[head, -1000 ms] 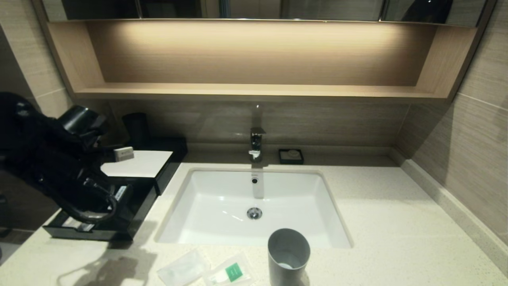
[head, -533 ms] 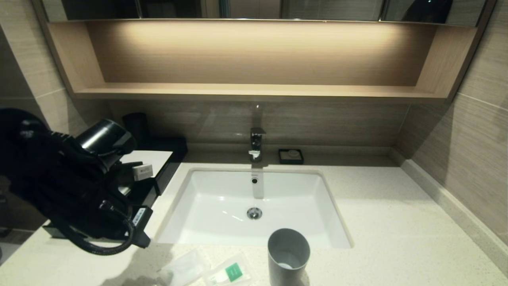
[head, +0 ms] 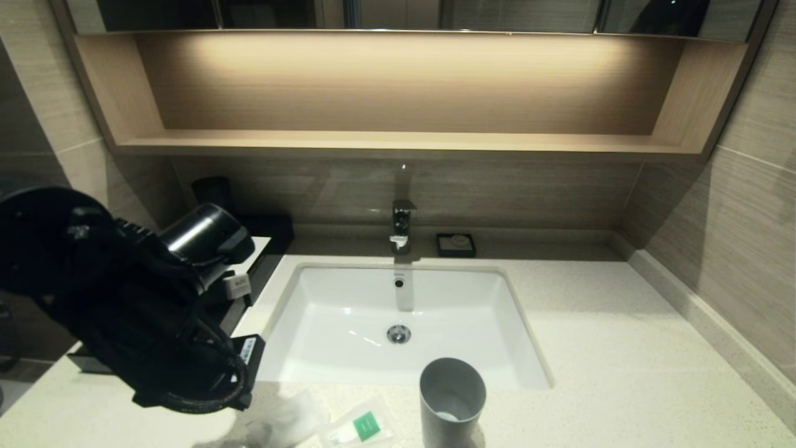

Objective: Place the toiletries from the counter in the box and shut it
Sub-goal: Pick up the bathroom toiletry

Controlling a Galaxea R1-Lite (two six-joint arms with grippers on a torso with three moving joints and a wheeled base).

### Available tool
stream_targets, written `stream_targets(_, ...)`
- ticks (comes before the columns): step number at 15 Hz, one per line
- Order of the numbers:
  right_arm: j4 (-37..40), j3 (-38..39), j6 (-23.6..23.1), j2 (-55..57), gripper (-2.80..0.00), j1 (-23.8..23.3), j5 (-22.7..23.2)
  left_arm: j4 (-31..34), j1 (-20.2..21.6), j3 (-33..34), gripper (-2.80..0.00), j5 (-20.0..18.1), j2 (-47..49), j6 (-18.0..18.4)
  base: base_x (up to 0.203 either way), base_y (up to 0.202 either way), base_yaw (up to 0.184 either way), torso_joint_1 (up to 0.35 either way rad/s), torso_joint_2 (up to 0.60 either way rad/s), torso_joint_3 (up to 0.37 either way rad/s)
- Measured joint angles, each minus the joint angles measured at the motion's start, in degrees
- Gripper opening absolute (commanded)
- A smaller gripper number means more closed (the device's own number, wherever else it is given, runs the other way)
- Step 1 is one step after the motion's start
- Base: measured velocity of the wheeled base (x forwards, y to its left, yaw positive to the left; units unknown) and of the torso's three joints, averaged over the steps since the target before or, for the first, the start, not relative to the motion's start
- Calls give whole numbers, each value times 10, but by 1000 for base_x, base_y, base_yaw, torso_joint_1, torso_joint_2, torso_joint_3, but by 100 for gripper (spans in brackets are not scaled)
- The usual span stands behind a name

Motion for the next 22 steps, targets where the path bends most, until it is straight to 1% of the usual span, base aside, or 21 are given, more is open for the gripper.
stream_targets(4, 0, 0, 0, 0, -280, 0, 0, 0, -43, -14, -280, 1, 32, -90, 0, 0, 0, 0, 0, 0)
stream_targets(9, 0, 0, 0, 0, -280, 0, 0, 0, -51, -23, -280, 7, 63, -188, 0, 0, 0, 0, 0, 0)
stream_targets(11, 0, 0, 0, 0, -280, 0, 0, -3, -53, -25, -280, 7, 67, -214, 0, 0, 0, 0, 0, 0)
stream_targets(18, 0, 0, 0, 0, -280, 0, 0, -4, -58, -35, -280, 7, 79, -235, 0, 0, 0, 0, 0, 0)
stream_targets(22, 0, 0, 0, 0, -280, 0, 0, -3, -62, -38, -280, 7, 82, -238, 0, 0, 0, 0, 0, 0)
